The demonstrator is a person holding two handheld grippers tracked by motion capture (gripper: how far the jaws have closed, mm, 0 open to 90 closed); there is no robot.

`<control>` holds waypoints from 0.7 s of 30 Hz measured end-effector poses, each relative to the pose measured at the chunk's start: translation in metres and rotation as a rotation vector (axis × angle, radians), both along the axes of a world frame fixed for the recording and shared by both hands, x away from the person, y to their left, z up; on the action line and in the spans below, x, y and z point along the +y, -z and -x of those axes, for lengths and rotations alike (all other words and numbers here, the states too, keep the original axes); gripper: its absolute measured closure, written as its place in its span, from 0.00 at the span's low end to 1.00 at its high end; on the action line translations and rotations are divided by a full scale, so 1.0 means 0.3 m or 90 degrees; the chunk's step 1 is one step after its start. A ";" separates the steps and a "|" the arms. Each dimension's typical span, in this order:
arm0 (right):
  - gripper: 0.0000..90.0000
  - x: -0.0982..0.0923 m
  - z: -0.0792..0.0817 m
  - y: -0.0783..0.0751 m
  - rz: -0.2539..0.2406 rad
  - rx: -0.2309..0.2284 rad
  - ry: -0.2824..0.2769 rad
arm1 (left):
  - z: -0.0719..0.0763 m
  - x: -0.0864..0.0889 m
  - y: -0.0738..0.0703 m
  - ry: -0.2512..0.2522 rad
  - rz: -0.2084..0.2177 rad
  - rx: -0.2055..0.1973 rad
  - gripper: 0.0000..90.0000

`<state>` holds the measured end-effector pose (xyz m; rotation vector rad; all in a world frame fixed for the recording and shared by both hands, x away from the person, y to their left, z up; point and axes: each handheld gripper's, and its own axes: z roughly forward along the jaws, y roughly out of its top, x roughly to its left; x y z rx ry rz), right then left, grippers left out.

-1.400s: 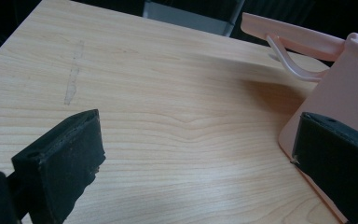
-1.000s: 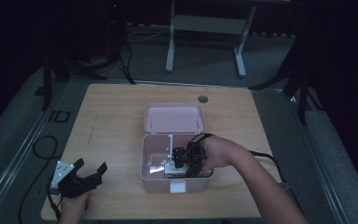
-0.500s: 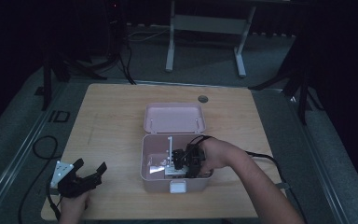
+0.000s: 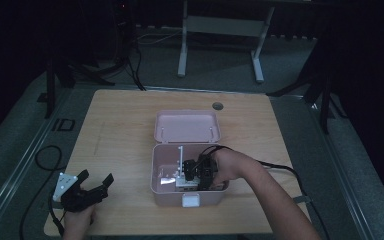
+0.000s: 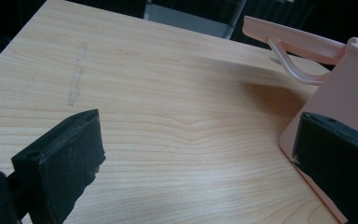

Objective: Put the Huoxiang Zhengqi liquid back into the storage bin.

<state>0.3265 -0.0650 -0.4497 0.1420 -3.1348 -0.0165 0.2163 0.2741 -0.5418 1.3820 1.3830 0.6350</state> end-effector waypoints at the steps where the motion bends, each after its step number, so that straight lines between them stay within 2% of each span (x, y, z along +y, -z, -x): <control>1: 0.69 -0.003 -0.001 0.000 -0.004 0.002 0.004 | 0.000 0.000 0.000 -0.001 0.000 0.000 0.03; 11: 0.67 -0.008 -0.009 -0.002 -0.005 0.007 0.005 | -0.001 0.000 0.000 -0.002 0.000 0.001 0.03; 12: 0.66 -0.009 -0.010 -0.003 -0.004 0.007 0.004 | -0.001 0.000 0.000 -0.001 0.000 0.001 0.03; 13: 0.60 -0.012 -0.013 -0.007 -0.001 0.008 0.012 | -0.001 0.000 0.000 0.000 0.000 0.001 0.03; 17: 0.57 -0.014 -0.014 -0.016 -0.007 0.012 0.016 | -0.001 -0.001 0.000 0.000 0.000 0.001 0.03; 18: 0.53 -0.016 -0.014 -0.023 -0.012 0.012 0.017 | -0.001 -0.001 0.000 -0.001 0.000 0.001 0.03; 19: 0.45 -0.022 -0.016 -0.051 -0.031 0.015 0.024 | -0.001 -0.002 0.000 0.000 -0.001 0.001 0.03; 21: 0.40 -0.029 -0.020 -0.074 -0.045 0.001 0.032 | -0.001 -0.003 0.000 0.000 0.000 0.001 0.03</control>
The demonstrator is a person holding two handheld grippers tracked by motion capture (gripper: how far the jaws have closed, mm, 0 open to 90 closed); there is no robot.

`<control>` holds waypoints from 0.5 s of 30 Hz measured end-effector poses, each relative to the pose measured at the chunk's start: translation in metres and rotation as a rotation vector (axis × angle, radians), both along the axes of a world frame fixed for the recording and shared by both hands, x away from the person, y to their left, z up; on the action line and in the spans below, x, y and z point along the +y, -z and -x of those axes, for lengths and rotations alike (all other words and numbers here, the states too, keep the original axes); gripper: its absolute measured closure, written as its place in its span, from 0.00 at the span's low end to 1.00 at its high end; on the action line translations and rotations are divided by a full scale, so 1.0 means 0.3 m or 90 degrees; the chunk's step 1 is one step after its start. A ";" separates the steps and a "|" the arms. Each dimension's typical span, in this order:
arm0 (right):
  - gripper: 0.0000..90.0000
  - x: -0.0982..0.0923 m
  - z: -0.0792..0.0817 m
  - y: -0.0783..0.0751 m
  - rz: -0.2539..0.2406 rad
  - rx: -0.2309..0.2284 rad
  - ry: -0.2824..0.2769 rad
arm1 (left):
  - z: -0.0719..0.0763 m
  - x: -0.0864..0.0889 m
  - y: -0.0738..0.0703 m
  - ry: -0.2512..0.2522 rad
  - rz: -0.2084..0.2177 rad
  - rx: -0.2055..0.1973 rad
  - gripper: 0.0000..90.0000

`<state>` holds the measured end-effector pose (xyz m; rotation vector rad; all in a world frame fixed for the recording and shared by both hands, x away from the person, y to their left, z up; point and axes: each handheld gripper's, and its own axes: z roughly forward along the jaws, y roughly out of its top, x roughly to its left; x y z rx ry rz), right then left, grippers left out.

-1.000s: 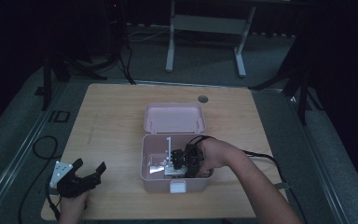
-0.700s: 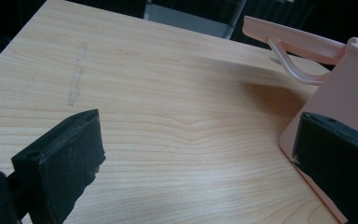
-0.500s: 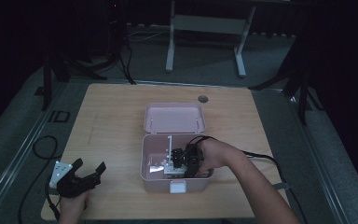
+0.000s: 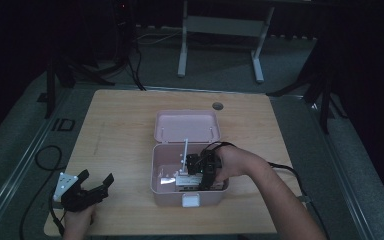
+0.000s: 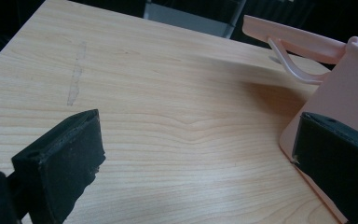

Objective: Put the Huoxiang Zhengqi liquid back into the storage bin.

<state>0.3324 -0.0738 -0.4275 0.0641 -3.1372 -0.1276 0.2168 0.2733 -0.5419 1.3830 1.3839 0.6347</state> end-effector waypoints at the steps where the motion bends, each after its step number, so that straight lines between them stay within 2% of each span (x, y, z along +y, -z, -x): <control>1: 0.37 -0.003 -0.003 -0.009 -0.007 -0.007 0.007 | 0.000 0.000 0.000 0.000 0.000 0.000 0.03; 2: 0.37 -0.003 -0.003 -0.009 -0.007 -0.007 0.007 | 0.000 0.000 0.000 0.000 0.000 0.000 0.03; 3: 0.28 -0.018 -0.014 -0.040 -0.037 -0.019 0.027 | 0.000 0.000 0.000 0.000 0.000 0.000 0.03; 4: 0.28 -0.018 -0.014 -0.040 -0.037 -0.019 0.027 | 0.000 0.000 0.000 0.000 0.000 0.000 0.03; 5: 0.19 -0.031 -0.019 -0.069 -0.069 -0.024 0.046 | 0.000 0.000 0.000 -0.001 0.000 0.000 0.03; 6: 0.15 -0.034 -0.019 -0.077 -0.078 -0.034 0.051 | 0.000 0.000 0.000 -0.001 0.001 0.000 0.03; 10: 0.13 -0.049 -0.022 -0.109 -0.114 -0.071 0.083 | 0.000 -0.002 0.000 -0.002 0.002 0.000 0.03; 12: 0.13 -0.052 -0.022 -0.114 -0.122 -0.072 0.087 | 0.000 -0.002 0.000 -0.002 0.002 0.000 0.03; 15: 0.12 -0.069 -0.015 -0.130 -0.152 -0.082 0.087 | -0.001 -0.001 0.000 -0.002 0.002 0.000 0.03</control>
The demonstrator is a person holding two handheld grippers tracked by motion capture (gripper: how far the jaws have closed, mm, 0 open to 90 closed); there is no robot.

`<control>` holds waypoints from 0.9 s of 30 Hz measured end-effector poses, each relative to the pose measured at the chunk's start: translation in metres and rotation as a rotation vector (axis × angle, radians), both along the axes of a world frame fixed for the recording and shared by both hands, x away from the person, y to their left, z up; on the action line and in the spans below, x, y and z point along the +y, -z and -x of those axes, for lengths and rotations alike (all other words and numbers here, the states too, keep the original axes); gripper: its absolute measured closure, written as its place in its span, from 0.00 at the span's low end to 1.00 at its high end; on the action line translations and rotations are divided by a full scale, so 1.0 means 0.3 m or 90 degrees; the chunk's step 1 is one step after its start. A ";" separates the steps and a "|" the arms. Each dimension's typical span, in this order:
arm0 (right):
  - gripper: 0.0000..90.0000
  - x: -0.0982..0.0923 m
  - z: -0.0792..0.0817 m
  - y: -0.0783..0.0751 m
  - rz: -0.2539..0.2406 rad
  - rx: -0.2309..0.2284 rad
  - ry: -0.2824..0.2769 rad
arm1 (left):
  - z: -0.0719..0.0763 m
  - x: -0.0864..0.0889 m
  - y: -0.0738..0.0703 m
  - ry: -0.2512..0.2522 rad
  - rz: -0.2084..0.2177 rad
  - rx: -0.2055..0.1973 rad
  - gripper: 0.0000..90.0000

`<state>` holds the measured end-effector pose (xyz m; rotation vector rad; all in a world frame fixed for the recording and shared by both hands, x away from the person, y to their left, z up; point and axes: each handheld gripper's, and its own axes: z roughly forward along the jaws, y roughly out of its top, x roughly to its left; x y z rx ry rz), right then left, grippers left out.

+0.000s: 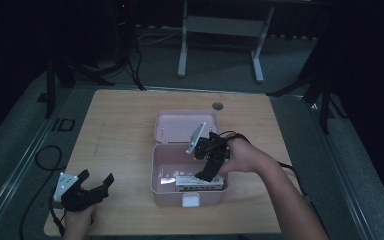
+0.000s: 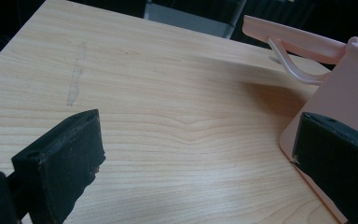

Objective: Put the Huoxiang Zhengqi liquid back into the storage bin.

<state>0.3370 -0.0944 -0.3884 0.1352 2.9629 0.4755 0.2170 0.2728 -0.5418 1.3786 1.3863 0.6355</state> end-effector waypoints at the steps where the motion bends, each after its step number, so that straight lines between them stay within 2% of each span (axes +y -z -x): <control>1: 0.12 0.000 0.000 0.000 0.000 0.000 0.000 | 0.000 0.000 0.000 0.000 0.000 0.000 0.03; 3: 0.12 -0.015 0.009 -0.009 -0.024 -0.008 0.002 | 0.001 0.000 0.000 0.000 0.001 0.000 0.03; 8: 0.12 -0.036 0.023 -0.011 -0.039 -0.002 0.005 | 0.002 -0.001 -0.001 0.001 0.000 0.000 0.03; 12: 0.12 -0.060 0.027 -0.017 -0.055 -0.010 0.015 | 0.001 -0.004 0.000 0.006 -0.003 0.002 0.03; 16: 0.12 -0.083 0.027 -0.026 -0.075 -0.011 0.027 | 0.002 -0.005 0.000 0.005 -0.002 0.002 0.03; 18: 0.12 -0.111 0.028 -0.031 -0.098 -0.014 0.038 | 0.002 -0.004 0.000 0.004 -0.001 0.001 0.03; 20: 0.12 -0.117 0.028 -0.031 -0.100 -0.018 0.040 | 0.002 -0.004 0.000 0.004 -0.002 0.002 0.03; 23: 0.12 -0.151 0.026 -0.033 -0.117 -0.020 0.060 | 0.002 -0.005 0.000 0.004 -0.001 0.002 0.03; 25: 0.12 -0.186 0.024 -0.039 -0.144 -0.024 0.081 | 0.002 -0.005 0.001 0.003 -0.001 0.003 0.03; 26: 0.12 -0.186 0.024 -0.039 -0.144 -0.024 0.081 | 0.002 -0.005 0.001 0.003 -0.001 0.003 0.03; 27: 0.12 -0.216 0.023 -0.042 -0.162 -0.025 0.102 | 0.002 -0.006 0.001 0.004 -0.001 0.004 0.03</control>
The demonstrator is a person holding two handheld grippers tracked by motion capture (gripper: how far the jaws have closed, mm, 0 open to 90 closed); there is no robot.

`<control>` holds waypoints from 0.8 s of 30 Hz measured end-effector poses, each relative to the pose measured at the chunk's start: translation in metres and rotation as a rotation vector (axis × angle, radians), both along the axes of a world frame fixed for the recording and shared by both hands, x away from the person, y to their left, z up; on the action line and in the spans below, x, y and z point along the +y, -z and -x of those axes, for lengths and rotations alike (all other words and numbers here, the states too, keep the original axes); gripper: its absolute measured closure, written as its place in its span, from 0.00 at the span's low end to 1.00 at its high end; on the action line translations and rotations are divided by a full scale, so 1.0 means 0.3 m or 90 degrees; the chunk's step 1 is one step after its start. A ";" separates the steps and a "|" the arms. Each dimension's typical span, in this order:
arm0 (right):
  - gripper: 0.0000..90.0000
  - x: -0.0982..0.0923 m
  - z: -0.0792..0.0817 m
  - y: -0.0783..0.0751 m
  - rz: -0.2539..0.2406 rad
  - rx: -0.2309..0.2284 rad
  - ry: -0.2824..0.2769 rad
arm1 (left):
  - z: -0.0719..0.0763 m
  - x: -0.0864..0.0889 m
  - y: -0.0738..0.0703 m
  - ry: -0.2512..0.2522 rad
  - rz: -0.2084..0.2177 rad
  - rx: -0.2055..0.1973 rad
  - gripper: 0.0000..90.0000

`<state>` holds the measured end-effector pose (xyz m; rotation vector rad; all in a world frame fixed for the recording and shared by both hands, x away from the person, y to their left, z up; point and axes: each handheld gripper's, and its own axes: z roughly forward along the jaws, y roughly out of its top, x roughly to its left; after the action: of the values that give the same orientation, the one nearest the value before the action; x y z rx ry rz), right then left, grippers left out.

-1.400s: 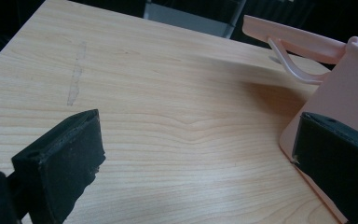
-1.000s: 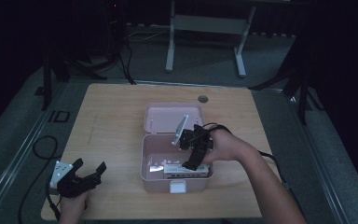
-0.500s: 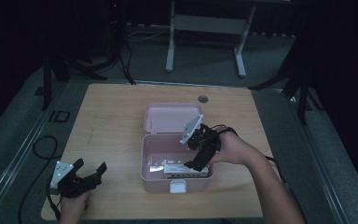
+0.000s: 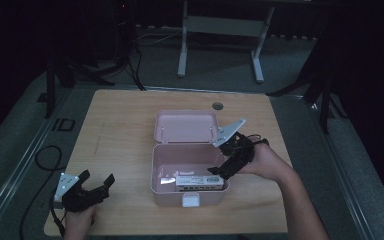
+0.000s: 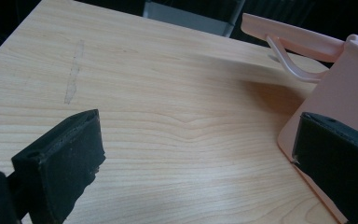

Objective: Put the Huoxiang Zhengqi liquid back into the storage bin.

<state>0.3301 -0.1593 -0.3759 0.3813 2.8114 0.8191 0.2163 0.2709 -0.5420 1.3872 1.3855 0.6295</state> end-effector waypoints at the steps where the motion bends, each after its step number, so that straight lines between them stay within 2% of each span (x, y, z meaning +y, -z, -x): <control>1: 0.12 -0.010 -0.001 0.000 -0.004 -0.002 0.007 | 0.000 0.000 0.000 0.000 0.000 0.000 0.03; 2: 0.12 -0.010 -0.001 0.000 -0.004 -0.002 0.007 | 0.000 -0.001 0.000 0.001 -0.001 0.000 0.03; 3: 0.12 -0.041 -0.004 0.002 -0.016 -0.006 0.029 | 0.001 -0.003 -0.001 0.003 -0.001 -0.001 0.03; 5: 0.12 -0.051 -0.005 0.004 -0.021 -0.008 0.038 | 0.001 -0.005 -0.002 0.002 -0.001 -0.002 0.03; 7: 0.12 -0.093 -0.007 0.014 -0.039 -0.012 0.075 | 0.001 -0.005 -0.002 0.004 -0.003 -0.001 0.03; 9: 0.12 -0.107 -0.008 0.019 -0.046 -0.010 0.088 | 0.001 -0.005 -0.002 0.003 -0.003 0.000 0.03; 10: 0.12 -0.141 -0.010 0.033 -0.061 -0.013 0.116 | 0.001 -0.005 -0.001 0.002 -0.003 0.000 0.03; 12: 0.12 -0.152 -0.010 0.037 -0.070 -0.011 0.126 | 0.000 -0.004 -0.001 0.003 -0.002 0.002 0.03; 15: 0.12 -0.210 -0.006 0.055 -0.097 -0.020 0.172 | 0.001 -0.005 -0.001 0.003 -0.003 0.001 0.03; 18: 0.12 -0.234 -0.003 0.062 -0.107 -0.022 0.183 | 0.001 -0.006 -0.001 0.004 -0.003 0.001 0.03; 19: 0.12 -0.261 0.002 0.075 -0.118 -0.018 0.199 | 0.000 -0.006 -0.001 0.004 -0.004 0.001 0.03; 23: 0.12 -0.295 0.010 0.094 -0.124 -0.017 0.218 | 0.000 -0.006 -0.001 0.003 -0.002 0.001 0.03; 24: 0.12 -0.320 0.018 0.109 -0.129 -0.019 0.232 | 0.000 -0.006 -0.001 0.003 -0.002 0.002 0.03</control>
<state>0.3248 -0.2552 -0.4085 0.8736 2.5226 1.0102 0.2162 0.2693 -0.5418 1.3947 1.3837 0.6267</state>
